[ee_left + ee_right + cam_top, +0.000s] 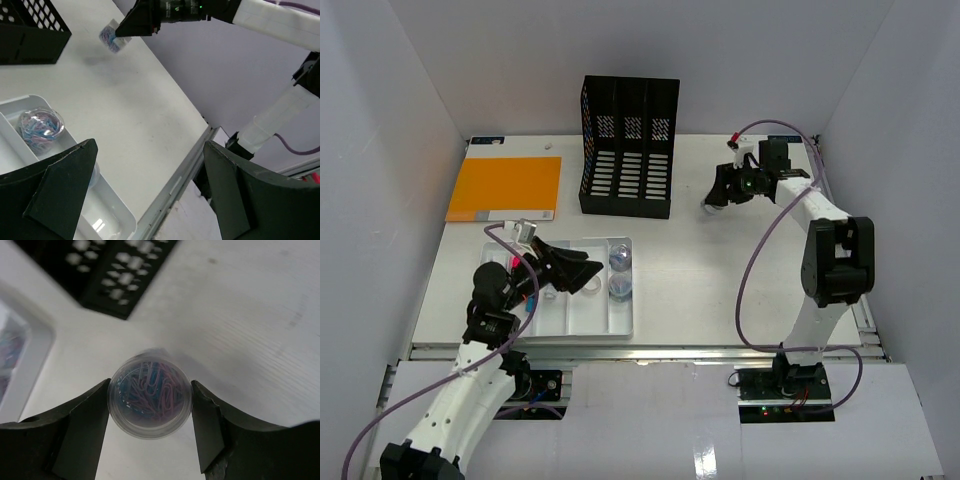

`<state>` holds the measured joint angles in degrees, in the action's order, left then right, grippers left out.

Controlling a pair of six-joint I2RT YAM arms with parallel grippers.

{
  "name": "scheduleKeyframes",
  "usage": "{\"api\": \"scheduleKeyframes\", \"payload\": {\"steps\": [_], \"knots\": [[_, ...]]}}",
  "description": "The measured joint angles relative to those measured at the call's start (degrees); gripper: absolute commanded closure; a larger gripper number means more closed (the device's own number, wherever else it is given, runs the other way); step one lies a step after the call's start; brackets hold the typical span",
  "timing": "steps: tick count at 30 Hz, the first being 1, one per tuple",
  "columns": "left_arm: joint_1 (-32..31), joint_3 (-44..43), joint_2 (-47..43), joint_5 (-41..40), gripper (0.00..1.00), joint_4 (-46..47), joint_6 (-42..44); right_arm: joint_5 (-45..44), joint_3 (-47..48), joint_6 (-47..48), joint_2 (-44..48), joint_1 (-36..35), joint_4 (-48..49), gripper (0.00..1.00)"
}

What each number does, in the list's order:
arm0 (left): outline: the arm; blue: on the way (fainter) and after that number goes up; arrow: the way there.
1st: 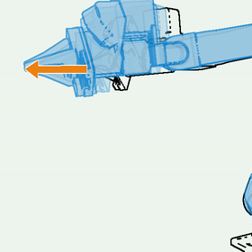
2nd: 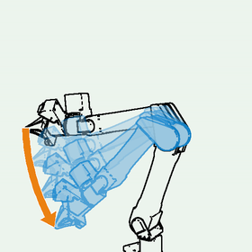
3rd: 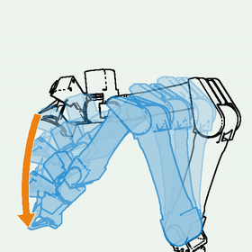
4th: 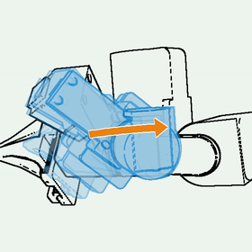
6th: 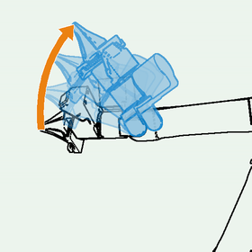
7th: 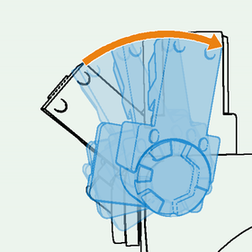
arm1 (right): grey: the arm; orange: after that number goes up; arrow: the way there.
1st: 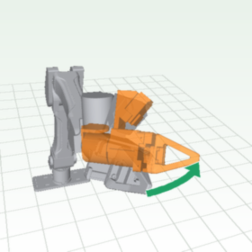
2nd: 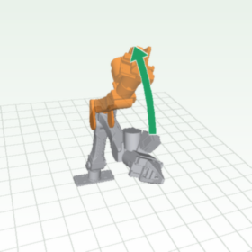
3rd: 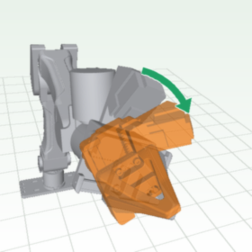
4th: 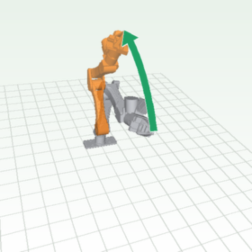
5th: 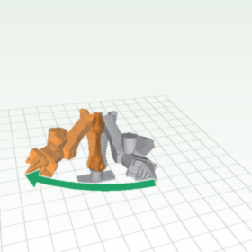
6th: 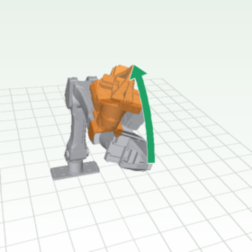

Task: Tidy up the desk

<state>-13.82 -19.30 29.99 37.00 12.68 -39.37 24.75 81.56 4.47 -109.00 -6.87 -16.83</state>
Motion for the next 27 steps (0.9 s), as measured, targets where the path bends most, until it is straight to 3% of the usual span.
{"api": "scheduleKeyframes", "payload": {"steps": [5,10,15,27], "knots": [[0.0,0.62,6.65,2.26,0.02,4.5,-5.51,18.59,-6.19,7.66,11.59,-4.55,-3.18,0.88],[0.0,0.15,5.79,1.96,0.02,1.36,-5.04,25.12,-6.71,18.92,14.8,-19.67,-10.38,0.88],[-0.02,-3.72,-0.47,-5.37,0.02,-10.78,-1.45,24.95,-6.03,26.66,12.89,-34.96,-16.62,0.88],[0.0,-8.15,-14.18,-28.22,0.02,-31.65,1.8,17.64,-0.53,30.9,0.71,-48.84,-21.36,0.89]]}}
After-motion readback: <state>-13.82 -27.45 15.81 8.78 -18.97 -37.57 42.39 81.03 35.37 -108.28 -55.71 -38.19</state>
